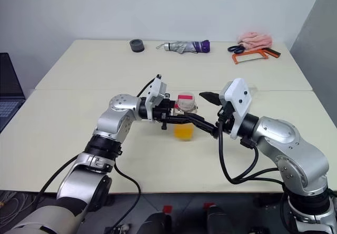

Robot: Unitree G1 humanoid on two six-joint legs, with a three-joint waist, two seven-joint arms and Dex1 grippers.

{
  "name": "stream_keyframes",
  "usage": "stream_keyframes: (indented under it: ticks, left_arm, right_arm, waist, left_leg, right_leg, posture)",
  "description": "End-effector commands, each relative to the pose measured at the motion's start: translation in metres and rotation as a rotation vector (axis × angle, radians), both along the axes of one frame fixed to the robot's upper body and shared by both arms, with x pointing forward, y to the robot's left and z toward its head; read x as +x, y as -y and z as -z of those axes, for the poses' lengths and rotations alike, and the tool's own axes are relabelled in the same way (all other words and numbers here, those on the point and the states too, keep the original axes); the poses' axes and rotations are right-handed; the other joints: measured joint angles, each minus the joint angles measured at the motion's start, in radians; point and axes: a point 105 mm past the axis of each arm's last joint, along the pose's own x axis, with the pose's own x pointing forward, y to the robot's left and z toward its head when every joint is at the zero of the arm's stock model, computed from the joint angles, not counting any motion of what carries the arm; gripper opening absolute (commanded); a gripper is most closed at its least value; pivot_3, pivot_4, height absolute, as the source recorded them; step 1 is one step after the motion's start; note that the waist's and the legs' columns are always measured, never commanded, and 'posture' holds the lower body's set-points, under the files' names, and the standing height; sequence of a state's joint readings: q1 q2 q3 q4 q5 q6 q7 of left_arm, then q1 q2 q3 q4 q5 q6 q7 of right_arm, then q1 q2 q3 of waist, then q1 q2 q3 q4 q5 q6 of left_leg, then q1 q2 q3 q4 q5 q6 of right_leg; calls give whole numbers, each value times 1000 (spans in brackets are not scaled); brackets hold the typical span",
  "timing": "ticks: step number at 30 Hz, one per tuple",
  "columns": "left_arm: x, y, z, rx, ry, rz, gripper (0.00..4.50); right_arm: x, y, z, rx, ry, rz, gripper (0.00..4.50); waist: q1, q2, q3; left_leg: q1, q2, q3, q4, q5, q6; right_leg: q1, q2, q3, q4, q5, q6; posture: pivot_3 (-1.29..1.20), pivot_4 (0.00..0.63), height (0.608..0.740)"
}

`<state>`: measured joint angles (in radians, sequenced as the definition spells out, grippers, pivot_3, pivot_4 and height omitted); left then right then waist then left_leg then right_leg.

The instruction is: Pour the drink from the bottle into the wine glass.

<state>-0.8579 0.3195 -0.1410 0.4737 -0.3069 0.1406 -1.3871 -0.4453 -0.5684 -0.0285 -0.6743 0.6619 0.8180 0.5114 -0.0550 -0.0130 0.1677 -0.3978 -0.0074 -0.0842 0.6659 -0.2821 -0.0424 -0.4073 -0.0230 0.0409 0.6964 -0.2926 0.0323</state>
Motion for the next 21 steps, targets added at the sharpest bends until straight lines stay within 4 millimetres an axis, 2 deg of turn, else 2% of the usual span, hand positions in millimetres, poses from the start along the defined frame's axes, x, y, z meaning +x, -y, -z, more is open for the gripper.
stream_keyframes:
  ticks: [1,10,19,21]
  left_arm:
    - [-2,4,-19,-27,74,26,1713]
    - [-1,6,-21,-33,80,27,1713]
    - [-3,5,-22,-37,82,28,1713]
    - [-3,5,-22,-38,82,29,1713]
  right_arm:
    - [-3,-6,-18,32,82,-3,3667]
    - [6,-9,-22,94,44,-11,3667]
    - [2,-8,-28,124,35,-51,3667]
    - [1,-7,-28,127,32,-57,4244]
  waist:
    - [0,0,0]
    - [1,0,0]
    - [0,0,0]
    - [0,0,0]
  left_leg:
    - [0,0,0,0,0,0]
    - [0,0,0,0,0,0]
    - [0,0,0,0,0,0]
    - [0,0,0,0,0,0]
  right_leg:
    - [0,0,0,0,0,0]
    - [0,0,0,0,0,0]
    - [0,0,0,0,0,0]
    - [0,0,0,0,0,0]
  posture:
    - [0,150,740]
    - [0,150,740]
    - [0,150,740]
    - [0,150,740]
